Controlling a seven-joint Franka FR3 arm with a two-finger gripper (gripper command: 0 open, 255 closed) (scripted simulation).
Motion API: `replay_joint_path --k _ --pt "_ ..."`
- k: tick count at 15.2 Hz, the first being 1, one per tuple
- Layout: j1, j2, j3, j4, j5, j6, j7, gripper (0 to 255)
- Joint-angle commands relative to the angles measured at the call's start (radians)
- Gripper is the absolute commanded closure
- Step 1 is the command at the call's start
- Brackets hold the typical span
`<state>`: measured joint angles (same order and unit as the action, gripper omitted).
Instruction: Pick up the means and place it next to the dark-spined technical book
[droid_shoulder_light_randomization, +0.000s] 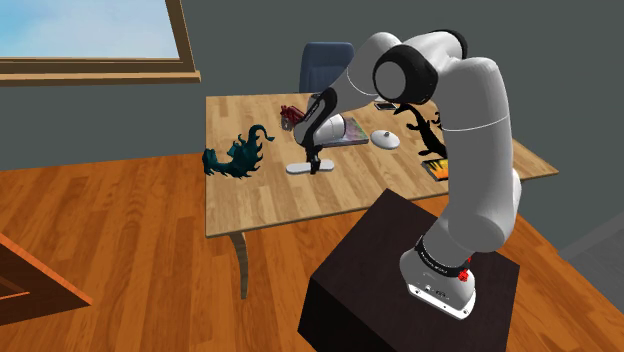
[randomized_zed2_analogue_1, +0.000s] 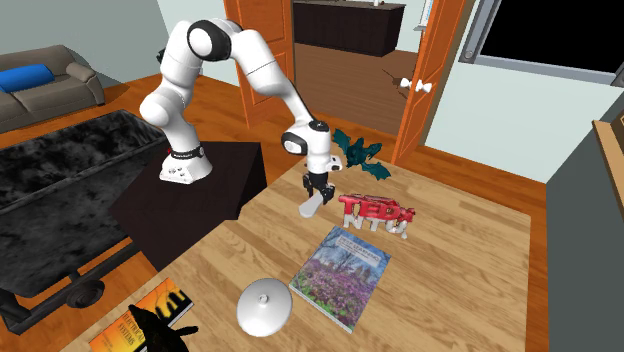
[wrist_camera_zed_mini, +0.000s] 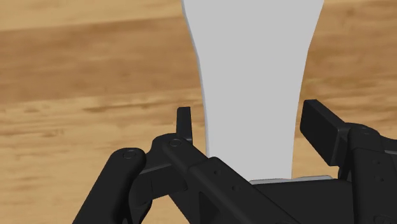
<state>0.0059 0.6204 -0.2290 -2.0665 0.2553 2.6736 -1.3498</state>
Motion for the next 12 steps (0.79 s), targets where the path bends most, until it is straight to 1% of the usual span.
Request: replay_joint_path --k 1,12 --pt "0.006 -0.02 -0.007 -0.007 -0.006 -0.012 0.004 255" --pt "0.042 -0.15 -0.054 -0.034 -0.056 -0.114 0.038 255"
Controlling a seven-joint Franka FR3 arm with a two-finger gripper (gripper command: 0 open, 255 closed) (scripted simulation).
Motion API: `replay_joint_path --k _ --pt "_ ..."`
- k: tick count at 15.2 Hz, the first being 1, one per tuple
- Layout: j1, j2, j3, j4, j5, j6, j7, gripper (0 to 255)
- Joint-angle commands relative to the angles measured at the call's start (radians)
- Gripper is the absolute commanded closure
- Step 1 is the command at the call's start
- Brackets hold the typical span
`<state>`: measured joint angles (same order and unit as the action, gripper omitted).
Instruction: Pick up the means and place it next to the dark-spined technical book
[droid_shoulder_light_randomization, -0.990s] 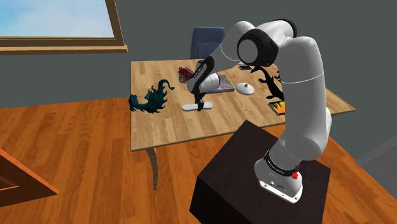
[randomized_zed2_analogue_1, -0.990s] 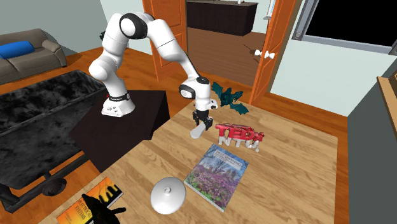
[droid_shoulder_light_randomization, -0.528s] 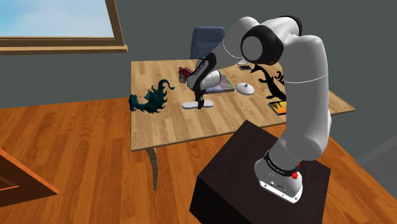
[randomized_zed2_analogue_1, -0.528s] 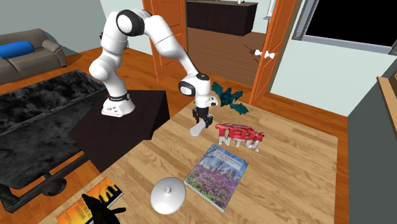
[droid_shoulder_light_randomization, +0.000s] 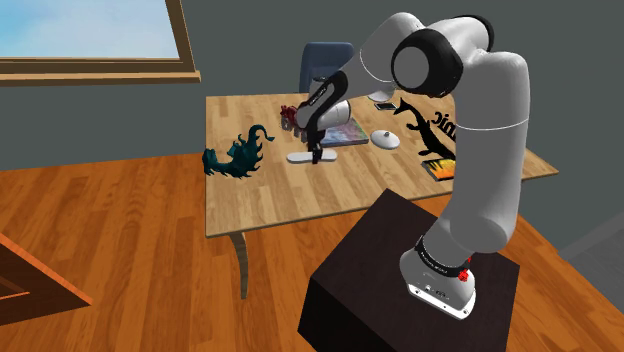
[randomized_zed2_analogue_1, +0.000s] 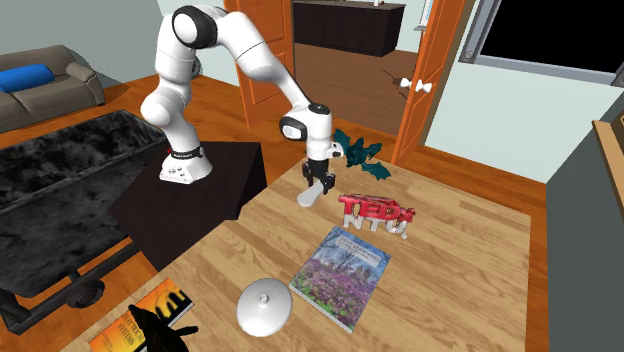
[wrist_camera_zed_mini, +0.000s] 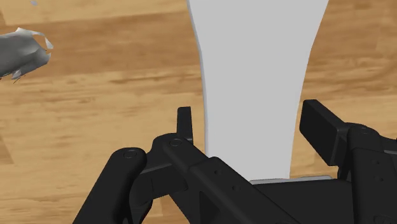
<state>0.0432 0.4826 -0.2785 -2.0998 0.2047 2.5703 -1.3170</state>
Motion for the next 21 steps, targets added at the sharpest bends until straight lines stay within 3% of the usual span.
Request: replay_joint_path --k 1,5,13,21 --pt "0.007 -0.024 -0.008 -0.002 -0.011 -0.021 0.008 255" --pt "0.003 -0.069 -0.024 -0.032 -0.025 -0.035 -0.003 255" --pt "-0.103 -0.179 -0.076 -0.215 -0.028 0.04 -0.174 255" --pt "-0.232 -0.248 -0.138 -0.326 -0.027 0.084 -0.375 255"
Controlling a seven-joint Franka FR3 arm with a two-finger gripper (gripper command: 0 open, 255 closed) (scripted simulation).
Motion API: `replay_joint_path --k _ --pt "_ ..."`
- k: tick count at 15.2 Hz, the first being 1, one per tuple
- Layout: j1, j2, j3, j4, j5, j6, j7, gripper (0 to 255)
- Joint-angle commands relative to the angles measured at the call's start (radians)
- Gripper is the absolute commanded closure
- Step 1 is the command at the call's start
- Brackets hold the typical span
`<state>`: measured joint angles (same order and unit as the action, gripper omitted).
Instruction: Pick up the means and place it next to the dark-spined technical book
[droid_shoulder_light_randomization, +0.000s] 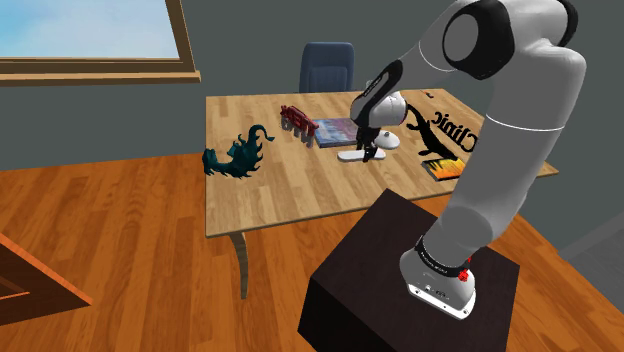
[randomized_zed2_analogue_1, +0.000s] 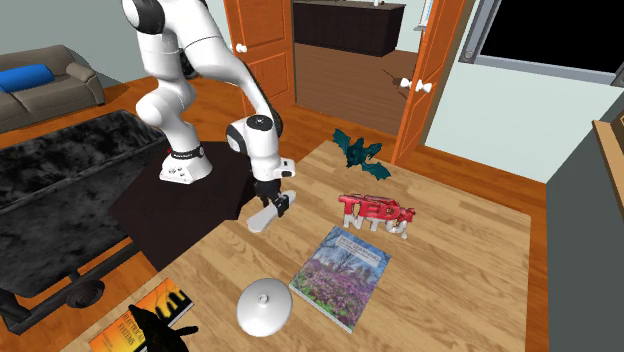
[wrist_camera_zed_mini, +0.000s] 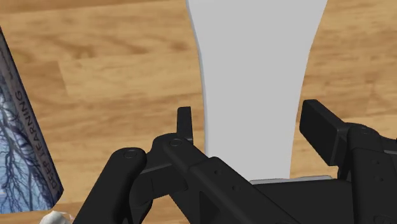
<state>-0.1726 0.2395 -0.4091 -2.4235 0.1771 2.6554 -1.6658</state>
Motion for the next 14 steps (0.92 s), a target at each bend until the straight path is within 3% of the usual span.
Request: replay_joint_path --k 1,14 --pt "-0.034 -0.01 -0.016 -0.011 0.002 0.002 -0.053 255" --pt "-0.293 -0.002 -0.102 -0.011 0.062 -0.003 -0.449 255"
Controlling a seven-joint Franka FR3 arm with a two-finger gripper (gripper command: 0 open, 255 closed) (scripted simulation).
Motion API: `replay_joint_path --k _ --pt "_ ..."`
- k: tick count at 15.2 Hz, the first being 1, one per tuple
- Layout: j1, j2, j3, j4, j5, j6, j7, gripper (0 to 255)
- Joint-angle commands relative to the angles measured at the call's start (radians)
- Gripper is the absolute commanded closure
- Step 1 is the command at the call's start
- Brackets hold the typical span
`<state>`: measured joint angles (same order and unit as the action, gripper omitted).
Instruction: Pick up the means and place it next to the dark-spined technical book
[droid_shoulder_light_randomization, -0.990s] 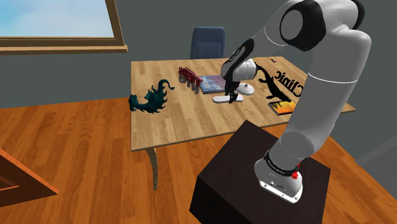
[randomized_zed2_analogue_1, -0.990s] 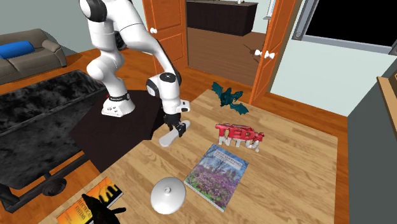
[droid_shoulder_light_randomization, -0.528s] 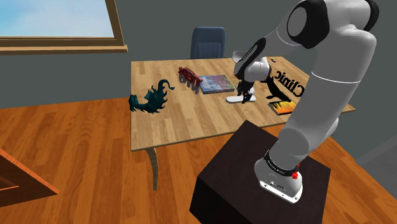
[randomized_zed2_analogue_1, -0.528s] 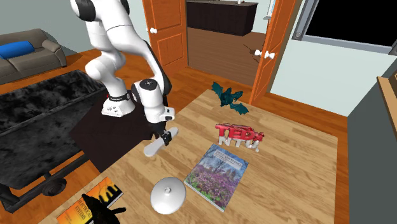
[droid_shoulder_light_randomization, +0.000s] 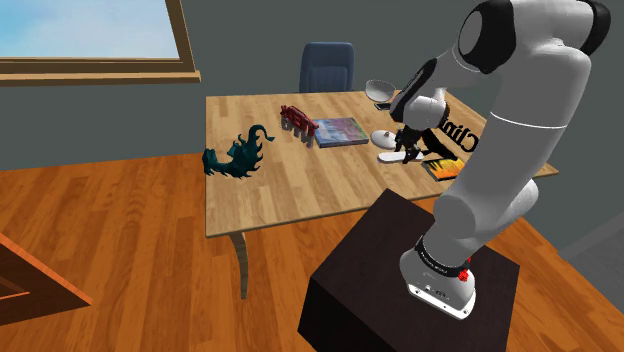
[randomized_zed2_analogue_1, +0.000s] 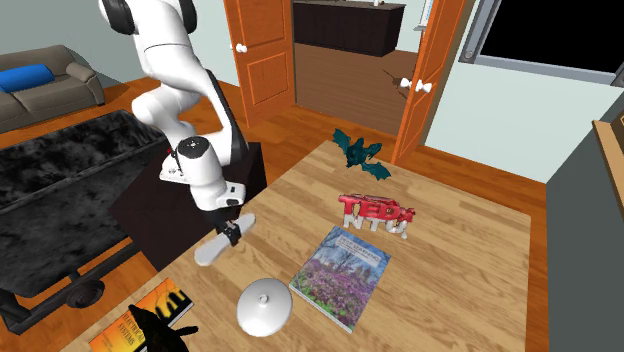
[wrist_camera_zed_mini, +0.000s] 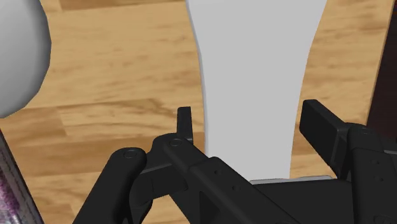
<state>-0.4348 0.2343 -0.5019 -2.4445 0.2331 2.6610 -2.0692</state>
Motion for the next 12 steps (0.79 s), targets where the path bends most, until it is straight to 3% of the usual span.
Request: replay_joint_path --k 1,3,12 --pt "-0.053 0.01 -0.014 0.019 0.014 -0.013 -0.078 255" --pt "-0.098 0.025 -0.02 0.04 0.031 -0.022 -0.142 255" --pt "-0.167 0.152 0.073 0.059 0.164 0.072 -0.238 255"
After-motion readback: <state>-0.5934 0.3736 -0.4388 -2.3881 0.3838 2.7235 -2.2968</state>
